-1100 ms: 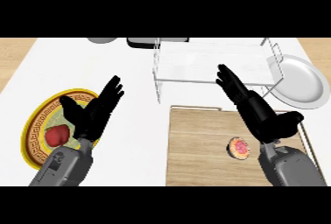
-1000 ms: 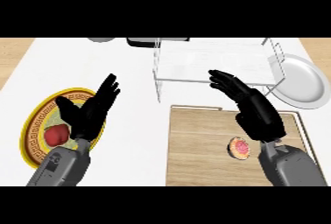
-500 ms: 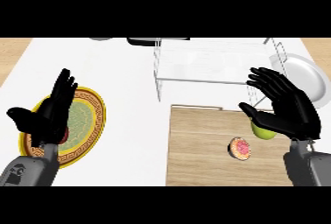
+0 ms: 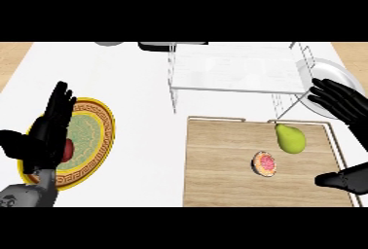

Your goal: Pick the cupcake from the tray and place it in the tiered shelf

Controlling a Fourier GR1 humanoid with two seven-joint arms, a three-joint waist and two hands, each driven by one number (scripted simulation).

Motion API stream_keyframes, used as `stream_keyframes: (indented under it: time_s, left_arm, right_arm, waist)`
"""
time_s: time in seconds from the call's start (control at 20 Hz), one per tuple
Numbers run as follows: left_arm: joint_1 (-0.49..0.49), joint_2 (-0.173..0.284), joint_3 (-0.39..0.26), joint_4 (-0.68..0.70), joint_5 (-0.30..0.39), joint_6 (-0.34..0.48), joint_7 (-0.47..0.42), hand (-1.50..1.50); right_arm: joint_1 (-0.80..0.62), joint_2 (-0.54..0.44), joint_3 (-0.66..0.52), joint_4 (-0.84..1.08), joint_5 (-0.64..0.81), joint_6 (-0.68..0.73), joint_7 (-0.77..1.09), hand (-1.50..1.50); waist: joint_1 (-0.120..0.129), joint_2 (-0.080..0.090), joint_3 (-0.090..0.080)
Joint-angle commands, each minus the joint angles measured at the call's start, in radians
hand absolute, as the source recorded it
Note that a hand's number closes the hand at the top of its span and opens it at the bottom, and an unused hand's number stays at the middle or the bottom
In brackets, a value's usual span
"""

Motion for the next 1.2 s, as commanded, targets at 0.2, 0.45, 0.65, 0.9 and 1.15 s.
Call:
stream_keyframes:
  time_s: [0.2,0.45,0.65,0.9,1.15]
  left_arm:
    - [-0.016,0.004,-0.004,-0.021,-0.006,-0.008,0.03,0.0]
    - [0.024,0.03,0.016,-0.074,-0.01,-0.013,0.039,0.0]
    - [0.02,0.002,0.02,-0.035,0.003,-0.044,0.011,0.0]
    - [0.027,-0.037,-0.011,-0.084,-0.058,0.009,0.037,0.0]
    - [0.005,-0.04,0.001,-0.035,-0.07,-0.005,0.031,0.0]
  right_arm:
    - [-0.089,-0.274,0.08,-0.21,0.196,0.096,0.244,-1.5]
    - [-0.133,-0.313,0.223,-0.29,0.357,0.09,0.454,-1.5]
    - [-0.246,-0.227,0.366,-0.345,0.378,0.056,0.714,-1.5]
    - [-0.202,-0.137,0.54,-0.328,0.652,0.046,0.732,-1.5]
    - [-0.241,-0.165,0.593,-0.204,0.728,0.128,0.752,-1.5]
  waist:
    - [0.014,0.002,-0.003]
    - [0.03,0.003,-0.002]
    - [0.026,0.007,-0.002]
    - [0.019,0.006,0.0]
    - [0.019,0.009,0.0]
